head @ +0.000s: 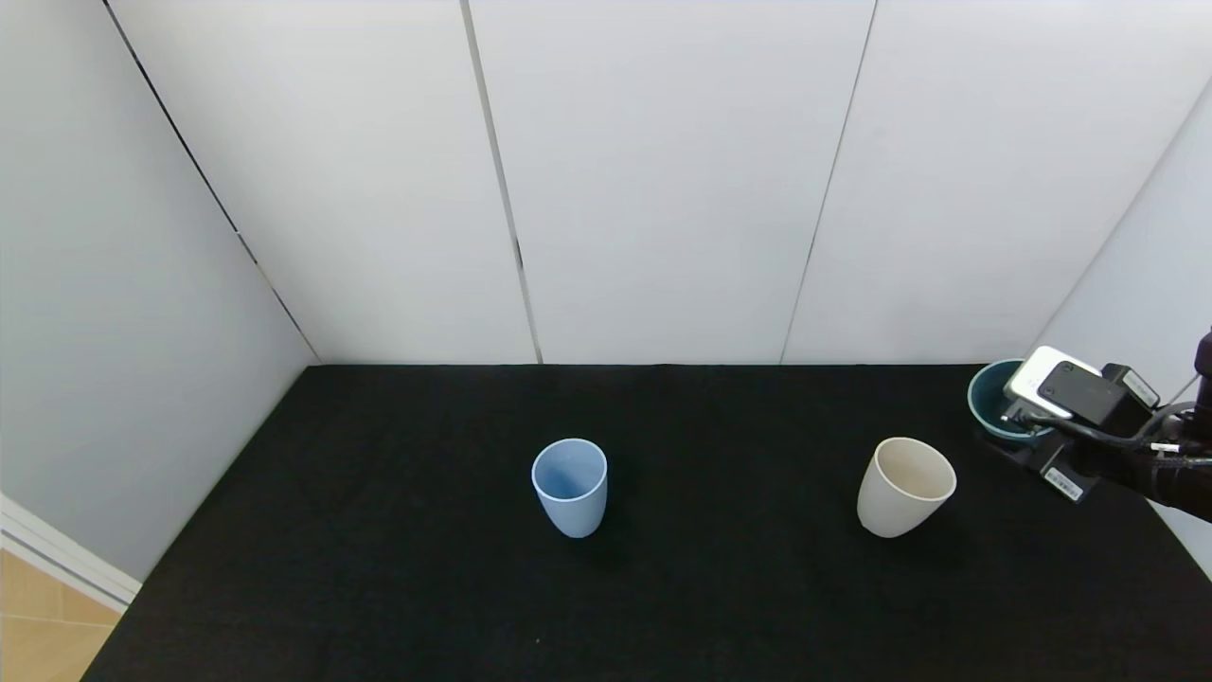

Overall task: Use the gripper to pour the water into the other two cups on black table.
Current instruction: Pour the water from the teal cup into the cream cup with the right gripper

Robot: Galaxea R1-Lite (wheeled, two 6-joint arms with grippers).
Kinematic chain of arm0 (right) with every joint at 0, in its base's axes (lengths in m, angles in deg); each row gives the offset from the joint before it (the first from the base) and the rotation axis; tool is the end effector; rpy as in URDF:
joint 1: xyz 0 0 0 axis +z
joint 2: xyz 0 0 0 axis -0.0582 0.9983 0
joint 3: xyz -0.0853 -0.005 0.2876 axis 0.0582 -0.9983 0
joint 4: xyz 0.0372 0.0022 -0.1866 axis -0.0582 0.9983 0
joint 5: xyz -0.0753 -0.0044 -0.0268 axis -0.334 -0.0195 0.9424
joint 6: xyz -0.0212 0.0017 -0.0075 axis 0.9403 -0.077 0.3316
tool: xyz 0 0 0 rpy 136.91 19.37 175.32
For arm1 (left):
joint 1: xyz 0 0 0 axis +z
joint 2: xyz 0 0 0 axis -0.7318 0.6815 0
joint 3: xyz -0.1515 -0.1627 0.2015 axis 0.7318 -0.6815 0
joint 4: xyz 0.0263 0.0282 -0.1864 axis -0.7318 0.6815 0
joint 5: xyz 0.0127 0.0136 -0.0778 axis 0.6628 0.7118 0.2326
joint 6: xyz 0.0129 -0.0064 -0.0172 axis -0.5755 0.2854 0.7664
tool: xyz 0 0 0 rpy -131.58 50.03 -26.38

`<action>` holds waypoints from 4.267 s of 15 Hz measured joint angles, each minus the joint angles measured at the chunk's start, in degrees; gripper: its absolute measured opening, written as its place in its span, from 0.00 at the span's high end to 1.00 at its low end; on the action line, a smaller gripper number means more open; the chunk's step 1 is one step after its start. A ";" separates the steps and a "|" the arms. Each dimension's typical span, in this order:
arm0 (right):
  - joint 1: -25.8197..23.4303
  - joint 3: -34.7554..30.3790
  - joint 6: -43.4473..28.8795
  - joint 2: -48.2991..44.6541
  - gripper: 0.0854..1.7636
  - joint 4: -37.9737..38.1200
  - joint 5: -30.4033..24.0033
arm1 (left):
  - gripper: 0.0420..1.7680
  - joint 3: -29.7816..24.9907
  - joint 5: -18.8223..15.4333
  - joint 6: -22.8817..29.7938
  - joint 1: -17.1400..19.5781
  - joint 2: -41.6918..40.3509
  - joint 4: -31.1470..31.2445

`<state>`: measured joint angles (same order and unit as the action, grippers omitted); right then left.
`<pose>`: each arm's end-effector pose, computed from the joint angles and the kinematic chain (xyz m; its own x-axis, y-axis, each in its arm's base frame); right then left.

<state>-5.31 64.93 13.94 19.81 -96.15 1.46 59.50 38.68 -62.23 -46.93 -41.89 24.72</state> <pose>0.2723 -0.0070 0.1606 0.9422 0.0739 -0.3267 -0.3054 0.5903 -0.7472 -0.0225 0.0002 0.0764 0.9999 0.0138 0.0021 -0.0138 0.9999 -0.0102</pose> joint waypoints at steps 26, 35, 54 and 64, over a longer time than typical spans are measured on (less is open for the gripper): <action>3.45 2.67 30.63 3.67 0.33 2.62 8.30 | 0.03 0.00 0.00 0.00 0.00 0.00 0.00; 3.45 5.73 35.38 4.99 0.33 2.72 8.64 | 0.03 0.00 -0.02 0.02 0.00 0.00 0.00; 4.34 4.94 26.66 4.77 0.33 6.31 7.78 | 0.03 0.00 0.00 0.00 -0.01 0.00 0.00; 14.46 14.32 -3.57 3.10 0.34 17.05 7.56 | 0.03 0.00 -0.02 0.02 0.00 0.00 0.00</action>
<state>9.15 79.26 10.36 22.91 -79.09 9.01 59.50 38.66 -62.21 -46.93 -41.89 24.72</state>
